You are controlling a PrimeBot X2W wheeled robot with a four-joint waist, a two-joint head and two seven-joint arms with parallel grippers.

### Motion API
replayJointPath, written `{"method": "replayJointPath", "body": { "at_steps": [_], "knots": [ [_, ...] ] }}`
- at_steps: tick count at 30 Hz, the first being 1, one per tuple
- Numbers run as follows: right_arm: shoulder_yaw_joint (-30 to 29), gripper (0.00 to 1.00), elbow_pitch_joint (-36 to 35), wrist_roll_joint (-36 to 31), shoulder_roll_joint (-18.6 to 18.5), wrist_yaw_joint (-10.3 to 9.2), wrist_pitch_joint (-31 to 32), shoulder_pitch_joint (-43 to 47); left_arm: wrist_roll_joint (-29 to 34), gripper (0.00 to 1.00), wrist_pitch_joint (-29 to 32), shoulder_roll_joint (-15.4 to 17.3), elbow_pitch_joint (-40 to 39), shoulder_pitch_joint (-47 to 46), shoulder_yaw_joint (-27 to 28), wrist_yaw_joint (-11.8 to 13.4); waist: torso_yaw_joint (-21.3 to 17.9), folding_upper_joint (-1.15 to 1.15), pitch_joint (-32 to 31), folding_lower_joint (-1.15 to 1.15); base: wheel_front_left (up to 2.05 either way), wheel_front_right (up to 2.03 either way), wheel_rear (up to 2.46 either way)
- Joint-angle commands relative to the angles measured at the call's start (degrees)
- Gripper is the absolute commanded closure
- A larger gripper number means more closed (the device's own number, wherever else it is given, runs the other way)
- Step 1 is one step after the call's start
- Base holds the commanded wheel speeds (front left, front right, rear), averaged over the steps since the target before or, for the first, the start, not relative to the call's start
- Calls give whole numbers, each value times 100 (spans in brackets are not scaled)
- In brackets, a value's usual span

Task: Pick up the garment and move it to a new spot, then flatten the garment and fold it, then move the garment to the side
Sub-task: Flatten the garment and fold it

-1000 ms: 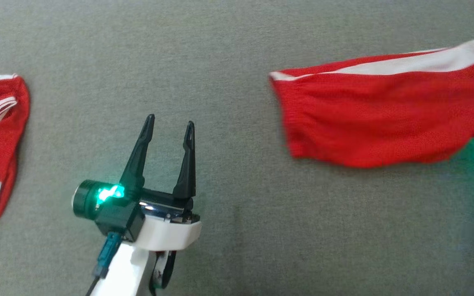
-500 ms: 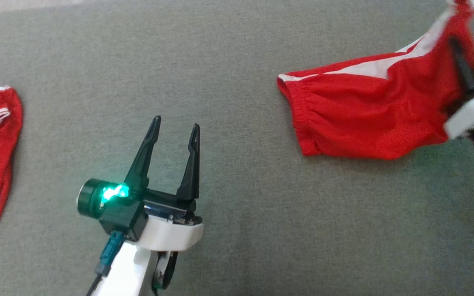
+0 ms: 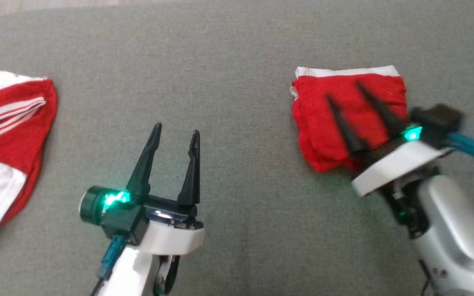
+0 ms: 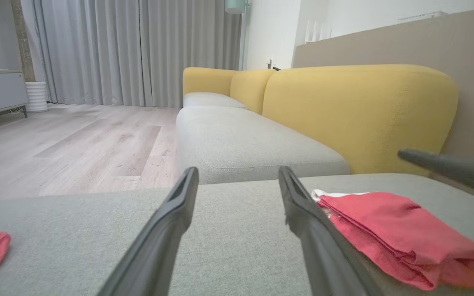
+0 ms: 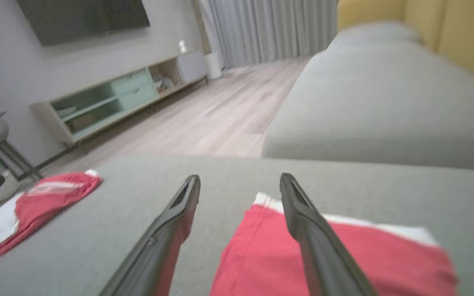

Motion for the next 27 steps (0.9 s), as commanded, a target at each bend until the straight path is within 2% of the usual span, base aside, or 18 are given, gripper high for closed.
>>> {"method": "replayJointPath", "body": {
  "at_steps": [1,5,9,16,27],
  "knots": [
    [-166,0,-268,-73,26,-4,-223,35,-42,0,-29,-15,-231,4,164,33,-7,0,-56,0,0,0,0],
    [-922,0,-246,-341,150,-4,-913,487,-80,0,-29,-16,-264,122,182,86,-37,0,-242,0,0,0,0],
    [-1355,0,-172,-549,268,-4,-1378,999,-131,0,-29,-16,-285,339,300,346,-94,0,-530,0,0,0,0],
    [-1222,0,59,-1055,277,-4,-1584,1795,-185,0,-29,-16,-173,856,391,778,-149,0,-1126,0,0,0,0],
    [-1386,0,183,-1540,634,-4,-1588,2424,28,0,-29,-17,45,1484,581,962,-154,0,-1545,0,0,0,0]
  ]
}}
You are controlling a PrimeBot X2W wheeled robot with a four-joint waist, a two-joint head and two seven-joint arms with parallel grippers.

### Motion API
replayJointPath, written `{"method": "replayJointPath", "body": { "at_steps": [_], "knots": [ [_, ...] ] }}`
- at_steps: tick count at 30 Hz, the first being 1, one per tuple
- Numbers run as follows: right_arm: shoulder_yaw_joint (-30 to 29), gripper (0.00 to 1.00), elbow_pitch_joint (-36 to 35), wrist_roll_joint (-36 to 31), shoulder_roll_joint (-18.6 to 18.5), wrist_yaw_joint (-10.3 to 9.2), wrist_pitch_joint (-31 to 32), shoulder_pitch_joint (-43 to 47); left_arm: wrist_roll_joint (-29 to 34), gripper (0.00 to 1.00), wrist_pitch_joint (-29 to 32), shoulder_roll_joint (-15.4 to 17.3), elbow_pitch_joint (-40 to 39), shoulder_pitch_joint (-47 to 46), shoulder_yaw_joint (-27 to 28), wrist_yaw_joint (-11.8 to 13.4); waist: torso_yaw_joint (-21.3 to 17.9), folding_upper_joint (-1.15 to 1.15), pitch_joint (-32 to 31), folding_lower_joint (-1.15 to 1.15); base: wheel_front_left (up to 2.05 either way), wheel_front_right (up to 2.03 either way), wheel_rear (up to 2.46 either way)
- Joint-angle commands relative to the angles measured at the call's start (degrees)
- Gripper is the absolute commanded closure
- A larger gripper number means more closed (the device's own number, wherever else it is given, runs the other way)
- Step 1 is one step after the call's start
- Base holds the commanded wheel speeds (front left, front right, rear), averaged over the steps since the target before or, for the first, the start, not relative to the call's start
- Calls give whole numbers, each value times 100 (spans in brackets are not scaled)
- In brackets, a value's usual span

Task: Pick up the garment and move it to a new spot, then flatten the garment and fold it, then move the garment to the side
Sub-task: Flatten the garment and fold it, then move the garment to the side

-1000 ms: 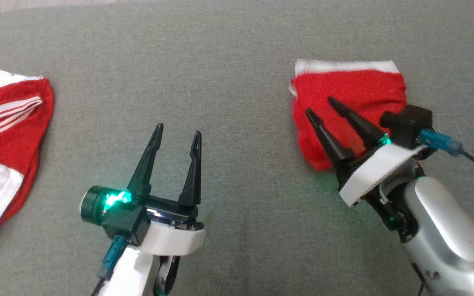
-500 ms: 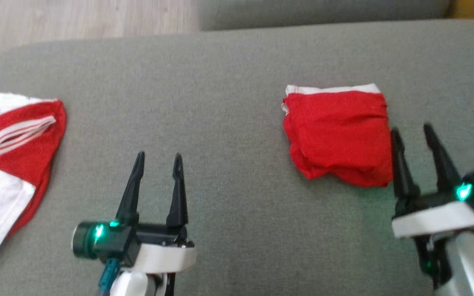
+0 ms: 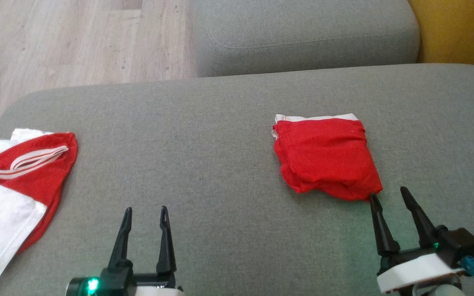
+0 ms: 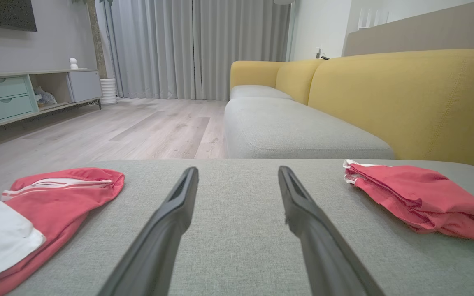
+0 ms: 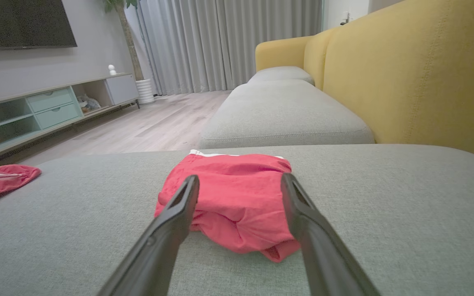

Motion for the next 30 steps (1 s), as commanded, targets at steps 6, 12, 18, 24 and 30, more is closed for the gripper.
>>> {"method": "replayJointPath", "body": {
  "at_steps": [6,12,18,24,30],
  "knots": [
    [8,0,-87,-187,106,-4,-67,-89,65,0,-29,-16,-72,-127,269,19,32,0,-74,1,0,0,0],
    [-28,0,-47,-216,155,-4,-67,-79,96,0,-29,-16,-32,-116,286,-19,57,0,-111,1,0,0,0],
    [-47,0,-21,-236,151,-4,-67,-77,93,0,-29,-16,-37,-114,280,-19,78,0,-109,1,0,0,0],
    [-3,0,43,-236,134,-4,-67,-125,106,0,-29,-16,-51,-97,284,-18,51,0,-81,1,0,0,0],
    [10,0,228,-83,169,-4,-67,-306,138,0,-29,-16,-169,-136,243,-49,-25,0,49,1,0,0,0]
  ]
}}
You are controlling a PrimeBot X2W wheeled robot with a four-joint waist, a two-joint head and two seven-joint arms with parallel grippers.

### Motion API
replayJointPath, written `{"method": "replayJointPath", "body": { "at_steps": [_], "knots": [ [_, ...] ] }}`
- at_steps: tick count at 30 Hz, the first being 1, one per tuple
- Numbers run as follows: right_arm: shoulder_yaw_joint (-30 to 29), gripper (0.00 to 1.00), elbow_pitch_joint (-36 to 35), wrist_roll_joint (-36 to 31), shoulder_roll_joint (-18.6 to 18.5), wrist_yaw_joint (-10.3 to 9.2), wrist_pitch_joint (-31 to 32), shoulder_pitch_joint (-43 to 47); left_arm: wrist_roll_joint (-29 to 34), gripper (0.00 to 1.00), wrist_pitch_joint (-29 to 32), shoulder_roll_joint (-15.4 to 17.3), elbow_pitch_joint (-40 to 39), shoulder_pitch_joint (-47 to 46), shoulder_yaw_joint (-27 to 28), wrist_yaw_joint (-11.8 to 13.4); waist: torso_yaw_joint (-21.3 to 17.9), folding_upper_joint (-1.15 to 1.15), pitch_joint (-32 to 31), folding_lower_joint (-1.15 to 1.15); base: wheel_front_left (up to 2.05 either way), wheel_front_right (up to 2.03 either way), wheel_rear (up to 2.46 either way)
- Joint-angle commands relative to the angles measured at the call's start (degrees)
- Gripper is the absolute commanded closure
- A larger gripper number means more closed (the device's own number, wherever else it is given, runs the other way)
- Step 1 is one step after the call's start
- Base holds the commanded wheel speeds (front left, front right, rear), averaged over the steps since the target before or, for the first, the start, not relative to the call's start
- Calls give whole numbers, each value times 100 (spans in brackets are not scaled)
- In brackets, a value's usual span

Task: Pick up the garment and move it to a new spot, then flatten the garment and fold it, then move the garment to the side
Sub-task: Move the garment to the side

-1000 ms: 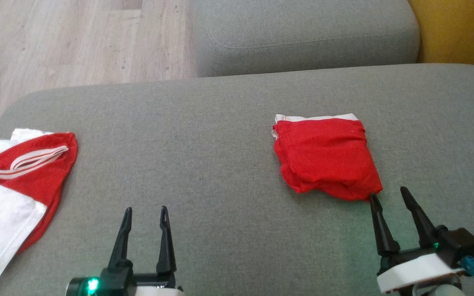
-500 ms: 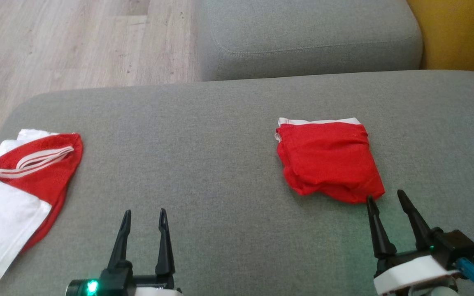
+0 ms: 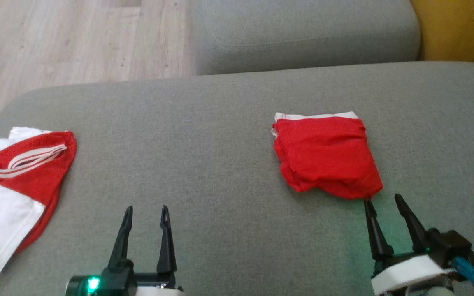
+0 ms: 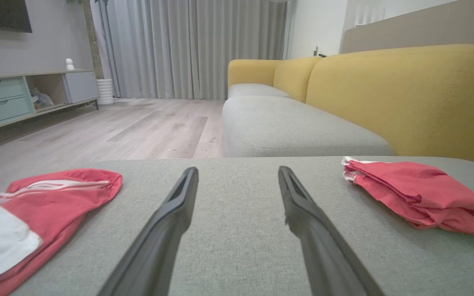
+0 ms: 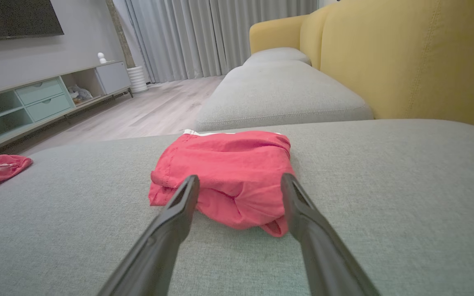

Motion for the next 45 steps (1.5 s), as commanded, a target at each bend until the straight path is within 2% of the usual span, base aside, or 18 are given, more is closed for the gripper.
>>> {"method": "replayJointPath", "body": {
  "at_steps": [1,5,10,15,22,23,24,28,33,39,45],
  "knots": [
    [134,0,-91,107,-36,-4,-63,-373,80,0,-29,-18,-254,-159,161,-38,-47,0,81,0,0,0,0],
    [255,0,170,259,-107,-4,-63,-915,174,0,-29,-18,-420,-285,119,-64,-78,0,354,0,0,0,0],
    [321,0,790,541,-393,-4,-35,-1862,296,0,-29,-18,-555,-572,84,-116,-40,0,854,0,0,0,0],
    [357,0,1607,779,-685,-4,544,-2771,373,0,-29,-18,-576,-825,31,-195,3,0,1261,0,0,0,0],
    [696,0,2495,1124,-819,-4,1314,-3306,385,0,-29,-18,-533,-1032,-26,-218,47,0,1514,0,0,0,0],
    [801,36,2585,1223,-807,-4,1397,-3344,390,0,-29,-18,-527,-1052,-31,-218,48,0,1541,0,0,0,0],
    [985,100,2665,1424,-807,-4,1425,-3406,401,0,-29,-18,-520,-1085,-23,-216,32,0,1585,0,0,0,0],
    [1185,100,2662,1529,-1014,-4,1206,-3527,444,0,-29,-18,-537,-1111,36,-217,-109,0,1691,0,0,0,0],
    [1156,100,2582,1250,-1629,-4,1227,-3715,526,0,-29,-11,-604,-1189,101,-276,-453,0,2048,0,0,0,0],
    [771,100,2451,874,-2620,-4,1369,-4023,656,0,-29,43,-680,-1488,119,-401,-826,0,2685,0,0,0,0],
    [240,100,2341,557,-3244,-4,1412,-4505,797,0,-29,163,-716,-1900,97,-529,-1022,0,3284,0,0,0,0]
  ]
}}
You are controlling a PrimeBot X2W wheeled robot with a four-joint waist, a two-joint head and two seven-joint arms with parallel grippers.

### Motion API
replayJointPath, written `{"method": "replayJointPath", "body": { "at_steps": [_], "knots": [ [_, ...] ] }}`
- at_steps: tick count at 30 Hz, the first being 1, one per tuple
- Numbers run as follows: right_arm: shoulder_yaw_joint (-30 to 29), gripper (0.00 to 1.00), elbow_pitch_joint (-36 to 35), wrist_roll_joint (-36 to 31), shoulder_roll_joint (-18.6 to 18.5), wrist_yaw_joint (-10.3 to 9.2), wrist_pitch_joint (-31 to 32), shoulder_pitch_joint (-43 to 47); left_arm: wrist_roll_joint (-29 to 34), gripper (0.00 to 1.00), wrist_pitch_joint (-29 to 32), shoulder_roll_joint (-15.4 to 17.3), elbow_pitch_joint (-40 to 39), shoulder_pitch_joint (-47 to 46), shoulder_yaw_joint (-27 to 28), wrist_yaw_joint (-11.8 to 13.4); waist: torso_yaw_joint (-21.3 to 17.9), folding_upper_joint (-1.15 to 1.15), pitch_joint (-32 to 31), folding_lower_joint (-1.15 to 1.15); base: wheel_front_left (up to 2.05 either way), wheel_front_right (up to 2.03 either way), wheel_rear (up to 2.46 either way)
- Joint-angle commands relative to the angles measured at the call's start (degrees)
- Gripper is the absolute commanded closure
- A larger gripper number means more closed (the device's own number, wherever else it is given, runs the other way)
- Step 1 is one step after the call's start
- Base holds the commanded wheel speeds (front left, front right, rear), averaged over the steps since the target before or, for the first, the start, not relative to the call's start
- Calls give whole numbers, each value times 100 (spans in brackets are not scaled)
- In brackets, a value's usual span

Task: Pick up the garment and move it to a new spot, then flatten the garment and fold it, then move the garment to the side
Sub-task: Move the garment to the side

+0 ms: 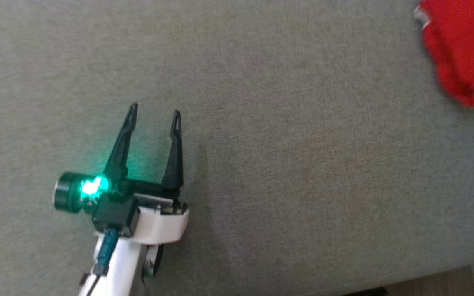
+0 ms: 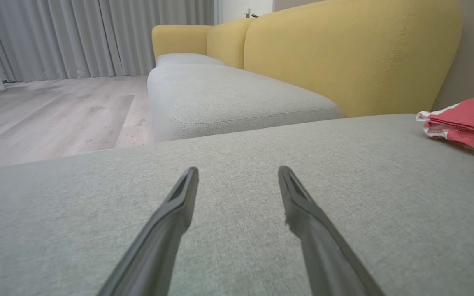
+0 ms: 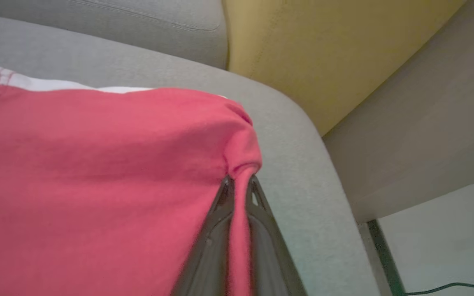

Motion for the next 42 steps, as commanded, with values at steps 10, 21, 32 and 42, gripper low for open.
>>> {"method": "replayJointPath", "body": {
  "at_steps": [10,21,32,42],
  "knots": [
    [-1089,0,-318,-1163,-45,-4,-323,-262,59,0,-29,142,-95,-368,144,-41,-222,0,317,-1,0,0,0],
    [-785,0,-1049,-1042,1852,-4,-1225,999,-364,0,-29,-4,185,76,281,97,57,0,-831,-1,0,0,0],
    [-138,0,-1828,-802,3091,-4,-1498,2738,-782,0,-29,-93,664,787,622,138,383,0,-2515,-1,0,0,0],
    [-312,0,-2485,-1196,3296,-4,-1499,3943,-535,0,-29,-100,891,1358,988,-34,554,0,-3227,-1,0,0,0]
  ]
}}
